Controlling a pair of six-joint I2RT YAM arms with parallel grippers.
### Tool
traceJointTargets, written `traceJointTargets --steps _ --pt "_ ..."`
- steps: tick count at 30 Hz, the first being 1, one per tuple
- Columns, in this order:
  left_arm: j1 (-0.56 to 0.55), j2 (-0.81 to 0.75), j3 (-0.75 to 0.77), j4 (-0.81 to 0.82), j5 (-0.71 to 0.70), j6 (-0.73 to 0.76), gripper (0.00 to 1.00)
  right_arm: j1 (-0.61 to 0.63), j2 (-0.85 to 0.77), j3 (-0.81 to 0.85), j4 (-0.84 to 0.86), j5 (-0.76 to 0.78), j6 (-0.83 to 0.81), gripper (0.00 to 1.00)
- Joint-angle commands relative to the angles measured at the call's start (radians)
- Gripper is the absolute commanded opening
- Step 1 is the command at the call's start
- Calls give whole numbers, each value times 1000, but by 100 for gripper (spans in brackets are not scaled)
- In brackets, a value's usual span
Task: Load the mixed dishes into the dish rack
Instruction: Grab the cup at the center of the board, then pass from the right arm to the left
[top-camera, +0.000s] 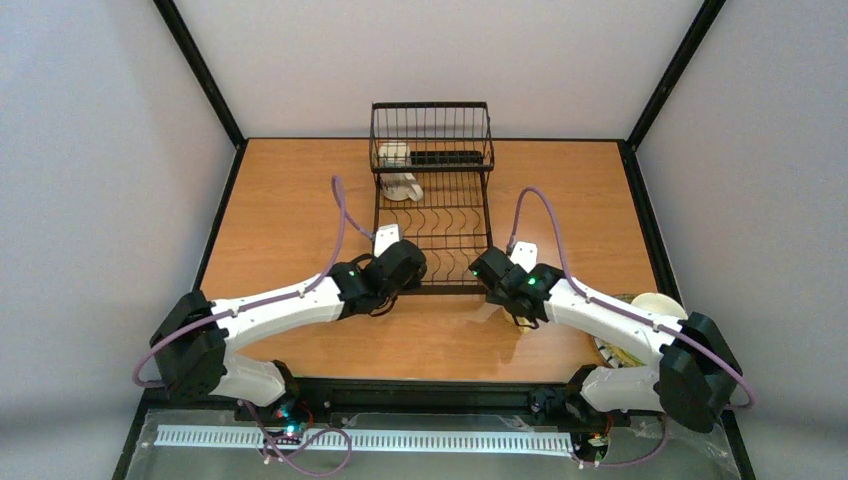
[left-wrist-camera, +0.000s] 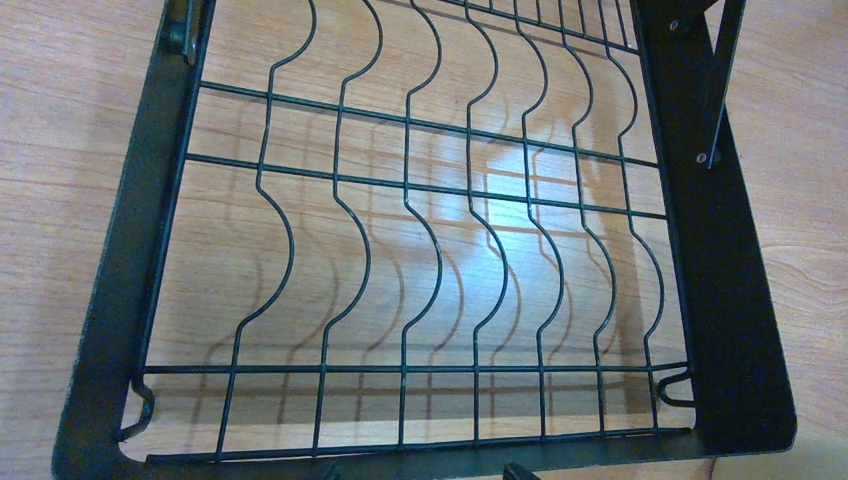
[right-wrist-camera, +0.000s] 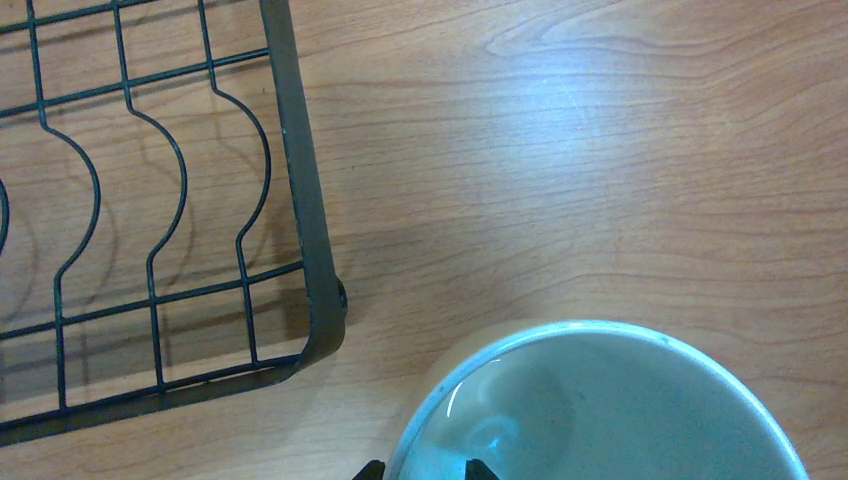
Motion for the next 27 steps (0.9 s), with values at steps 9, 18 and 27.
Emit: traceJointTargets --steps 9,18,27 --pt "-14 -49 -22 -36 2 -18 91 -5 -58 -5 -57 -10 30 2" --pt "-14 -142 -48 5 127 -8 96 26 -190 114 -88 -60 1 2" --pt "-14 -342 -140 149 334 -37 99 62 -256 256 74 -151 -48 2"
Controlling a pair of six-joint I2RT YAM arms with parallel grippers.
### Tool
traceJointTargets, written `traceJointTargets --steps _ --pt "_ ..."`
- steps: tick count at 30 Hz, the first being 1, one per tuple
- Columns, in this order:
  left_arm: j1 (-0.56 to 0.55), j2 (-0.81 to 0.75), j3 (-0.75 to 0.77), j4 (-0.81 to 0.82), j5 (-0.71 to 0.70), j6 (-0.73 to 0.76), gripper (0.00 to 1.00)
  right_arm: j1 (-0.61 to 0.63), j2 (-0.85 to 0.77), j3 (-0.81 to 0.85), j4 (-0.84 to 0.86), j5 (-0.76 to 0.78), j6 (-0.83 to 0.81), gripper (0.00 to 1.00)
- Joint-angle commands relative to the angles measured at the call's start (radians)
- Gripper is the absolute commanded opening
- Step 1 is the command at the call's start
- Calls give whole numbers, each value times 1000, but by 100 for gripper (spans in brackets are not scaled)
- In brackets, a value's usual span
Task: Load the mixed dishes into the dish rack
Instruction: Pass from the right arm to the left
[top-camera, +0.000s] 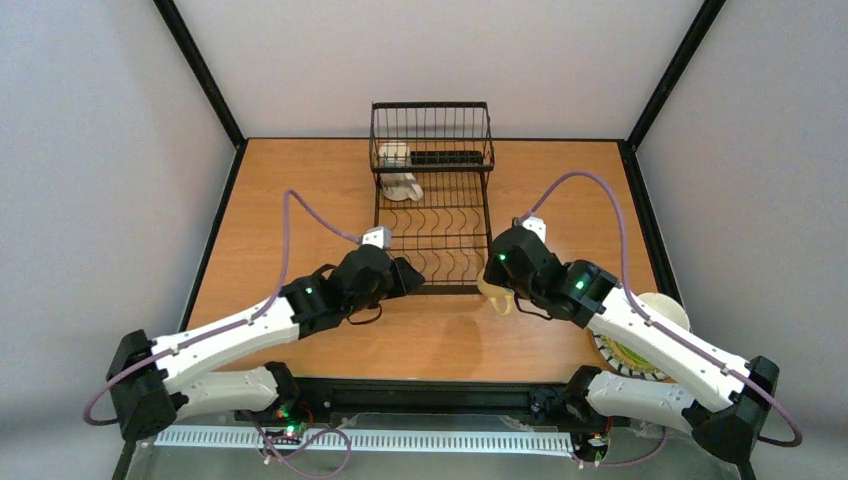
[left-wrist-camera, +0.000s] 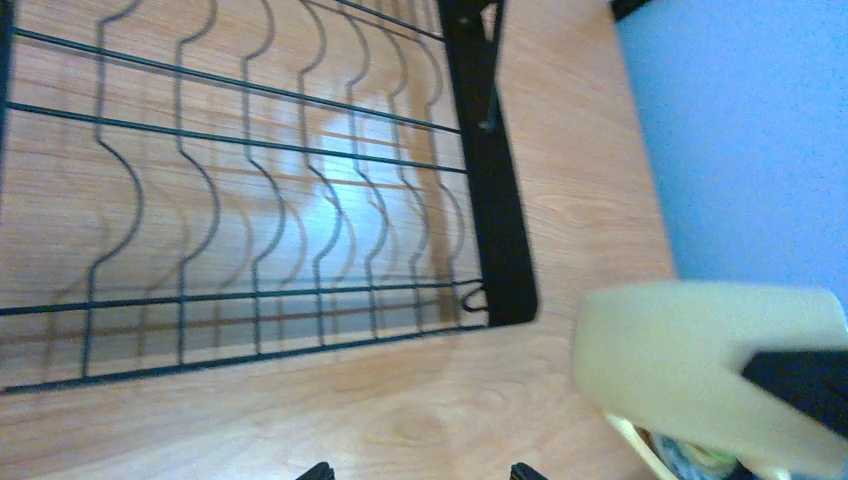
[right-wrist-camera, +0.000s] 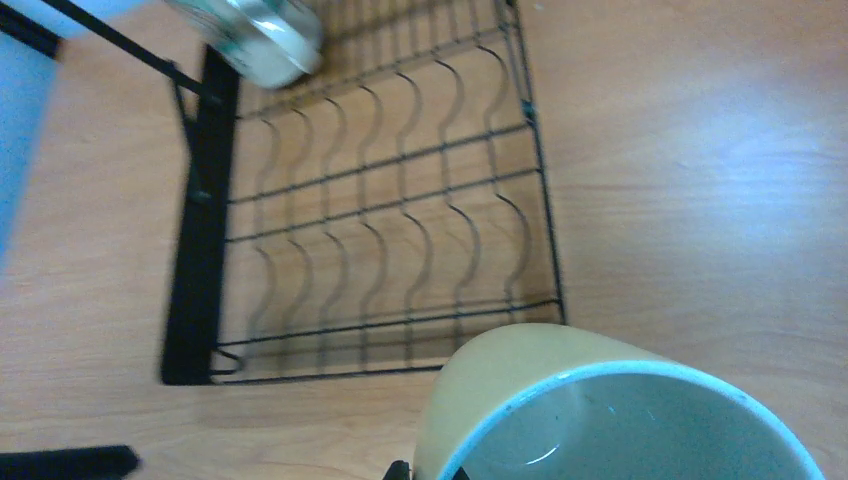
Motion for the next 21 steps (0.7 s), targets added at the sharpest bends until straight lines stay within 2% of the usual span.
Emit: traceJointTargets --steps 1,10,16,21 --pt "-13 -92 -53 110 144 -33 100 14 -45 75 144 -41 -38 2" --pt "-13 -214 -121 252 265 -121 100 13 -80 16 484 -152 -29 2" --pt "-13 -299 -217 413 257 -186 100 14 -88 -29 663 -216 71 2" --pt "-13 -345 -280 512 254 -216 100 14 -79 -48 737 -242 174 2"
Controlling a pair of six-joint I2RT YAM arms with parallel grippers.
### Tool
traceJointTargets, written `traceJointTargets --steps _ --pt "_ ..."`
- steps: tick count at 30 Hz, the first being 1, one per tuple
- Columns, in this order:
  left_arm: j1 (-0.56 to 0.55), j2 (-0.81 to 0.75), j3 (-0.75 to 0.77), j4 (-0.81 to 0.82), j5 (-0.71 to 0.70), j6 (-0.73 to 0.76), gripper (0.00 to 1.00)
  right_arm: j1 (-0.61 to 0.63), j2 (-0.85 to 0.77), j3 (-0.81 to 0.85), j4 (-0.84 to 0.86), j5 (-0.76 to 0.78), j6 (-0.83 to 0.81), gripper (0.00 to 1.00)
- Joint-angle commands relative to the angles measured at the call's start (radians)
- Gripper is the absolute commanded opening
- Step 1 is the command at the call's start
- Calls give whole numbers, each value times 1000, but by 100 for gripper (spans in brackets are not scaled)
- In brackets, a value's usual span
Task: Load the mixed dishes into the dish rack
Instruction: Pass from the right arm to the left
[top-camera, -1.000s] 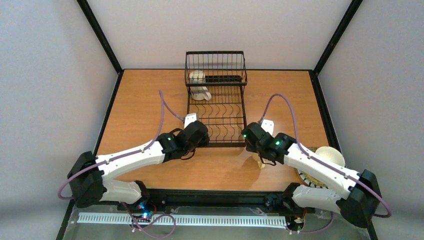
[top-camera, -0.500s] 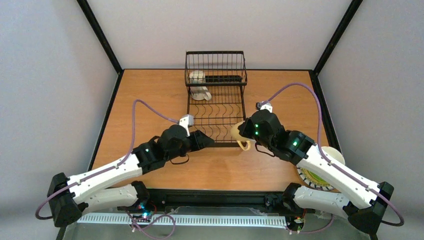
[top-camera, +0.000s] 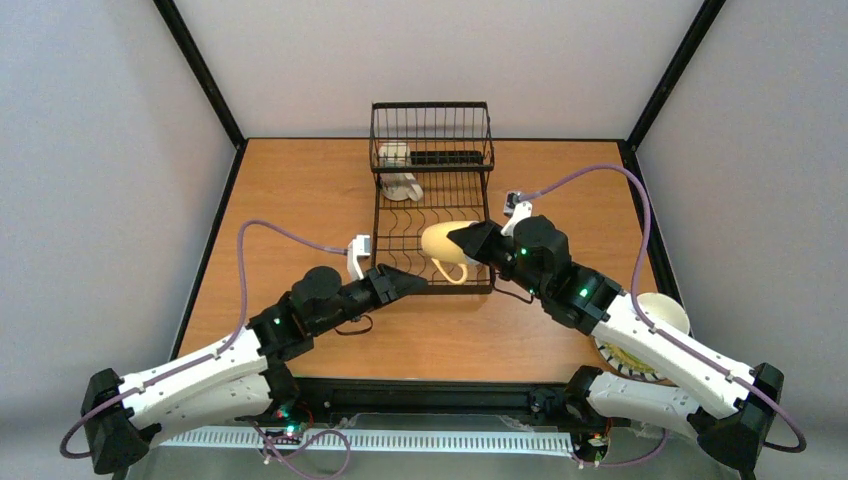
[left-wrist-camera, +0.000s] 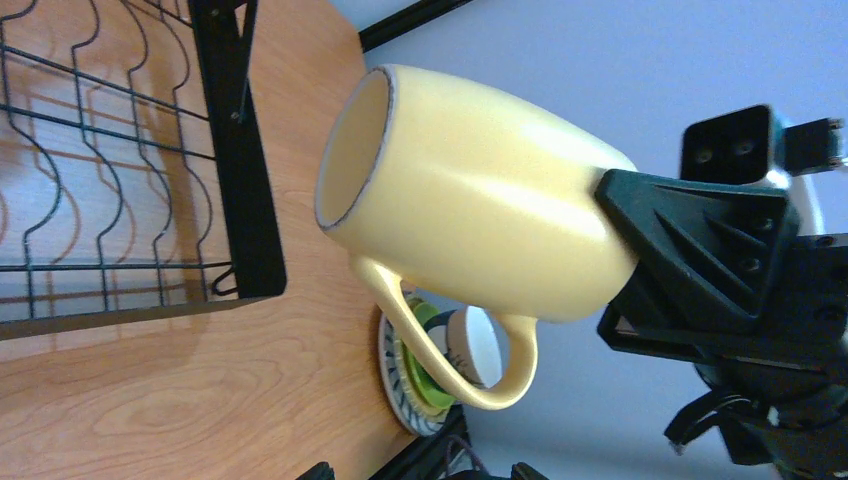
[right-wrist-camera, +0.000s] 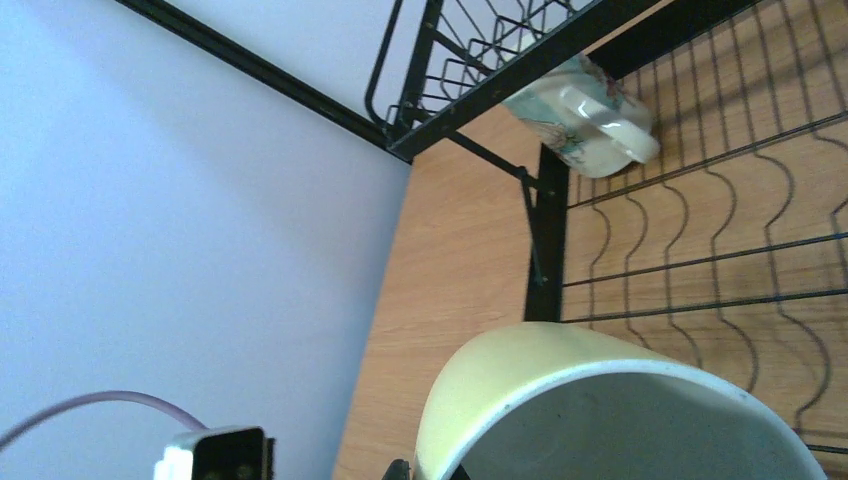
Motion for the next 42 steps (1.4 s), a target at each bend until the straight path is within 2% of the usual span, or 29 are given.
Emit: traceJointTargets --steps 1,15,22,28,37,42 --pt "-13 -41 -47 149 9 -49 100 9 -19 -9 195 -42 126 2" --pt "-13 -79 -119 341 13 -12 100 9 17 -109 386 -209 368 2" --pt "-13 -67 -124 385 40 16 100 9 39 -137 478 -279 432 2" --pt "-12 -77 -128 363 85 22 100 8 26 -137 486 -278 438 2" --pt "-13 -281 -138 241 37 35 100 -7 23 -129 455 -254 391 2" --pt "-13 -327 -140 169 29 39 100 -12 25 -127 459 -253 392 2"
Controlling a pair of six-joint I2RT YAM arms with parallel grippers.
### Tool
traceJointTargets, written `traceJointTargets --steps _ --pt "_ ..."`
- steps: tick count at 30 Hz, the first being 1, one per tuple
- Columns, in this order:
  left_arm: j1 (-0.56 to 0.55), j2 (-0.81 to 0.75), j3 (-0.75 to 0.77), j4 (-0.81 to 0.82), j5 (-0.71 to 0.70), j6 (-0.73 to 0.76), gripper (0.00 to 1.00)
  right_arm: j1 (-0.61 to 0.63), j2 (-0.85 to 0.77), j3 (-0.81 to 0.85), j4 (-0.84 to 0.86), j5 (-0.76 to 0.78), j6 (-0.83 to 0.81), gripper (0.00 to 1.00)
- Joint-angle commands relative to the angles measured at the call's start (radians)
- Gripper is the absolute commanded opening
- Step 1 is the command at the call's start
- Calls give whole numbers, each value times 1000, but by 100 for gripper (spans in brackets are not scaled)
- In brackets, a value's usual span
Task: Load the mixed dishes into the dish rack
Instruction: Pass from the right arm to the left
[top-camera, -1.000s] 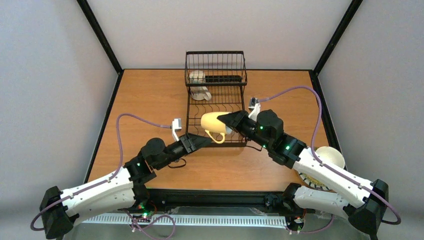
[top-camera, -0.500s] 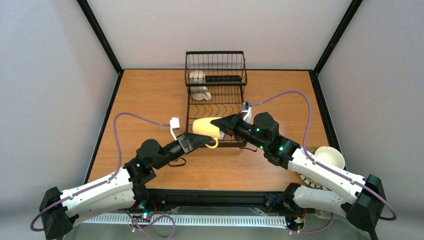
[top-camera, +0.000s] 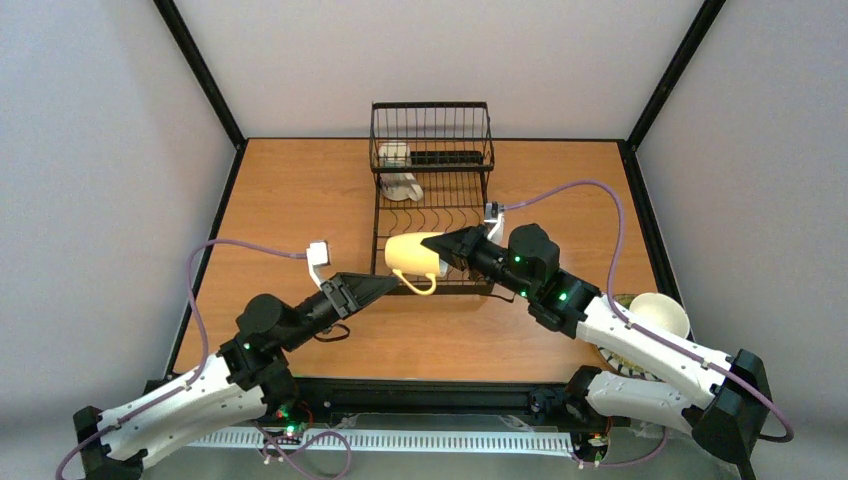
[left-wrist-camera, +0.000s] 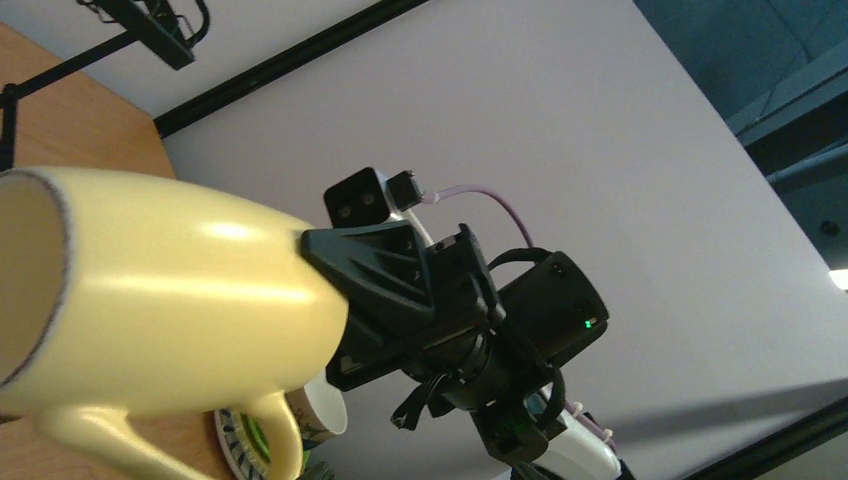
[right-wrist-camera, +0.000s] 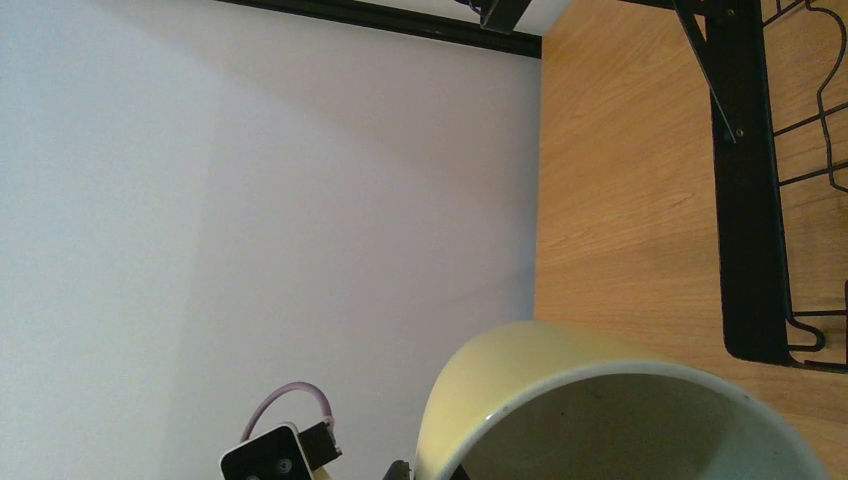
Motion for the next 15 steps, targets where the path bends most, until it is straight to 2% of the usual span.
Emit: traceJointTargets --steps 1,15 --pt "-12 -22 0 -97 -10 22 100 -5 -25 25 91 14 -4 2" --pt "-12 -2 -51 -122 -30 9 100 -5 -4 76 89 -17 -6 2"
